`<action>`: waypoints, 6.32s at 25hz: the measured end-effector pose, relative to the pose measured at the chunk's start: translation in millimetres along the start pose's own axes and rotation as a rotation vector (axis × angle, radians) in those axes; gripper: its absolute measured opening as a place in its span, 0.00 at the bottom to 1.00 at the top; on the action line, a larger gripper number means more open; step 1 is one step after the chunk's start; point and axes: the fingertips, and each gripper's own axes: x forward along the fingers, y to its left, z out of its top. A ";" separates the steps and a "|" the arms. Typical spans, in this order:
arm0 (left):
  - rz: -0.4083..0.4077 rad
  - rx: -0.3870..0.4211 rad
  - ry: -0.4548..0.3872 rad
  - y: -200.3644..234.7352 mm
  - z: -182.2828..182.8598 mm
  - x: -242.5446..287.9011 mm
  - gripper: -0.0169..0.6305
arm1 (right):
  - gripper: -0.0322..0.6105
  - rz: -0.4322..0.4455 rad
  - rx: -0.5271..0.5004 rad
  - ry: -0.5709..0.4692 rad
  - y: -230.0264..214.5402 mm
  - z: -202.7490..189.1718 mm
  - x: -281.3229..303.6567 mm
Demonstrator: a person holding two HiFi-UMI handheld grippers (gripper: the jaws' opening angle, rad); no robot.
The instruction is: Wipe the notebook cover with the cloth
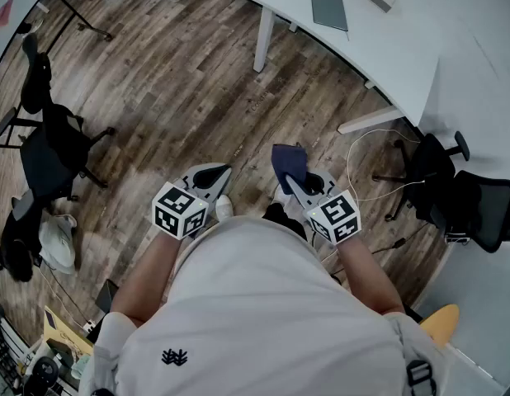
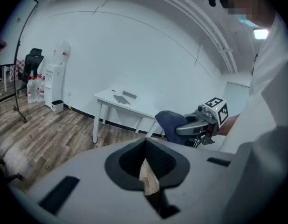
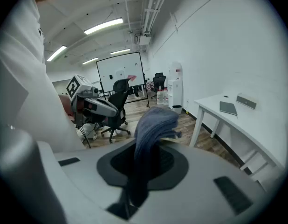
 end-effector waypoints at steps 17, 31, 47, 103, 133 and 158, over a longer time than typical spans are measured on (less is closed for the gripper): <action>-0.074 0.029 0.051 32.0 16.5 31.7 0.03 | 0.12 -0.067 0.110 0.009 -34.6 3.9 17.4; -0.020 0.139 0.038 70.2 142.6 172.4 0.03 | 0.12 -0.055 0.118 -0.043 -214.0 41.4 30.8; -0.154 0.190 0.114 172.0 211.4 298.3 0.03 | 0.12 -0.192 0.278 0.021 -333.0 64.3 83.5; -0.355 0.557 0.368 288.8 257.0 574.4 0.03 | 0.12 -0.208 0.287 0.390 -582.0 53.2 207.1; -0.356 0.604 0.348 287.3 256.4 580.9 0.03 | 0.12 -0.085 0.246 0.401 -590.5 106.7 269.8; -0.376 0.603 0.363 287.3 255.3 580.3 0.03 | 0.12 -0.260 0.359 0.440 -668.5 66.5 197.3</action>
